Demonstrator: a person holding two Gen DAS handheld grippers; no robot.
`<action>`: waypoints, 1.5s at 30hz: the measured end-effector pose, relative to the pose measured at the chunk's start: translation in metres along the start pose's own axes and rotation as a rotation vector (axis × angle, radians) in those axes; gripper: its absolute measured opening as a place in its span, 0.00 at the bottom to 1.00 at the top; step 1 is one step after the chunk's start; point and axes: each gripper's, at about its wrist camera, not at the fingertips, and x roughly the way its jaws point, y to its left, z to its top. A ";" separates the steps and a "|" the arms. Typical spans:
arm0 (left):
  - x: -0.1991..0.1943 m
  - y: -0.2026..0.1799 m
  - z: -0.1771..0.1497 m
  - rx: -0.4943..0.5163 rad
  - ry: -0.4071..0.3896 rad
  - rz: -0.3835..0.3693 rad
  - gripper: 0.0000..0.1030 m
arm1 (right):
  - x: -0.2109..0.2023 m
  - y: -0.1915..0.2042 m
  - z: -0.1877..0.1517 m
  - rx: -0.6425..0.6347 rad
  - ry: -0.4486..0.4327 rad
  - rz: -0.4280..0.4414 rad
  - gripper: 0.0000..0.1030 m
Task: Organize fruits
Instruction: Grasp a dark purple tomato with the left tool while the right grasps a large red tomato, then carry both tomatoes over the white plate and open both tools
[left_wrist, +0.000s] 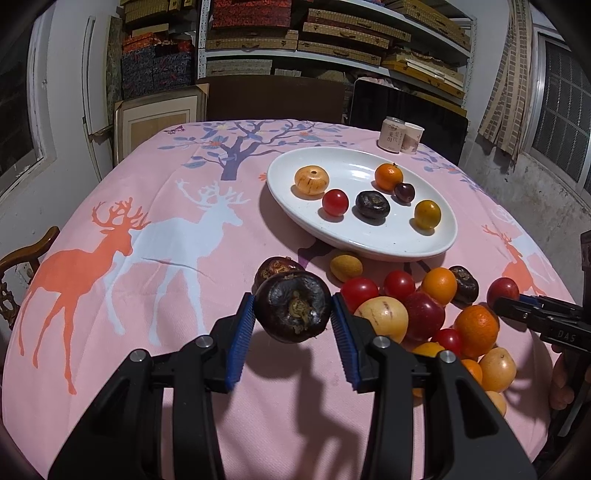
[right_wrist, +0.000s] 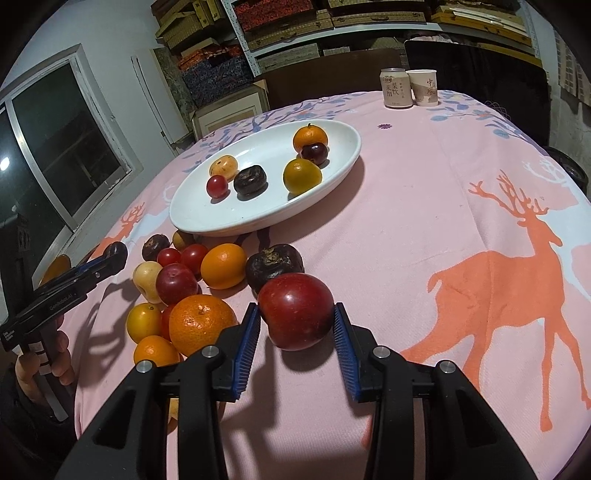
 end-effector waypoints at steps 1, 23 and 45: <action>0.000 0.000 0.000 0.001 0.001 0.000 0.40 | 0.000 0.000 0.000 0.000 0.000 0.001 0.39; 0.034 -0.061 0.081 0.145 0.045 -0.094 0.40 | -0.001 0.017 0.119 -0.047 -0.035 0.019 0.39; 0.081 -0.064 0.096 0.147 0.112 -0.097 0.69 | 0.082 0.031 0.174 -0.048 0.027 -0.025 0.57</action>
